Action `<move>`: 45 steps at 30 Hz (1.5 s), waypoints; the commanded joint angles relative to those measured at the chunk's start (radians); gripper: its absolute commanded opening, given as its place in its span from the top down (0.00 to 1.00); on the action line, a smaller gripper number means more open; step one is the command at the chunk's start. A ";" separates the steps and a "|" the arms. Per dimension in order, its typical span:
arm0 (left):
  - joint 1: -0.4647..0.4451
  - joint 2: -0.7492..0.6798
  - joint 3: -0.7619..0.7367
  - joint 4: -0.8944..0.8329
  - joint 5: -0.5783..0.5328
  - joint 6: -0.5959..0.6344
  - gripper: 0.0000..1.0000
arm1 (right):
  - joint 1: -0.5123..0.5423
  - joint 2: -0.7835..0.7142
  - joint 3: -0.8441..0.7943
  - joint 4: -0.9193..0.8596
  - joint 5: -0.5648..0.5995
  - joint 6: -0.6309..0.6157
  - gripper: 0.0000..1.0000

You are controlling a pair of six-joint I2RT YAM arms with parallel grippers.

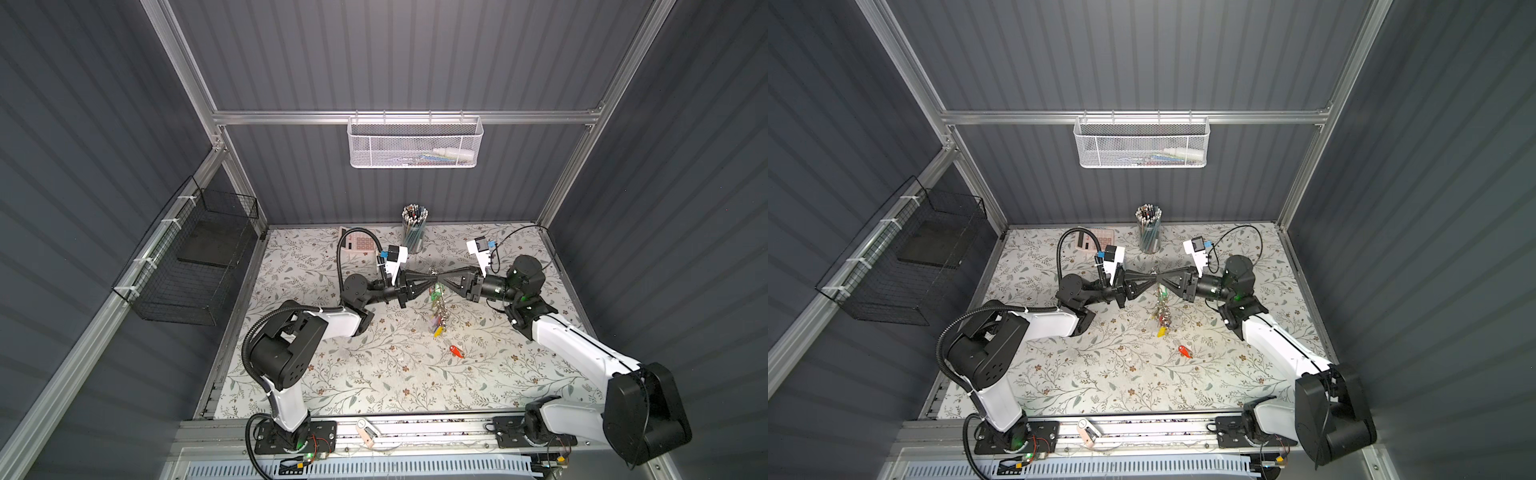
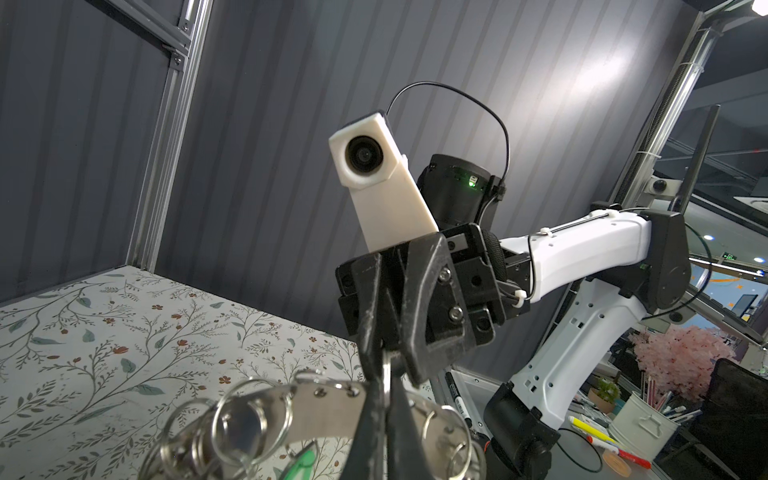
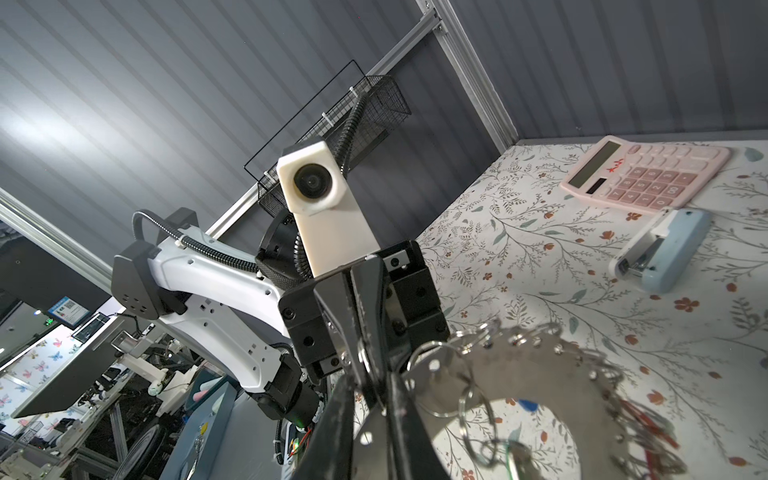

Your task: Put the keys on the keyring

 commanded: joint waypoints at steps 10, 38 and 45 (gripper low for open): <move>-0.017 0.011 0.051 0.048 0.032 0.004 1.00 | 0.045 0.036 0.029 0.055 -0.082 0.033 0.92; 0.073 -0.032 0.030 -0.082 0.150 -0.009 0.83 | 0.053 -0.058 0.121 -0.380 0.138 -0.336 1.00; 0.093 -0.072 0.031 -0.205 0.156 0.062 0.74 | 0.053 -0.070 0.136 -0.415 0.150 -0.363 1.00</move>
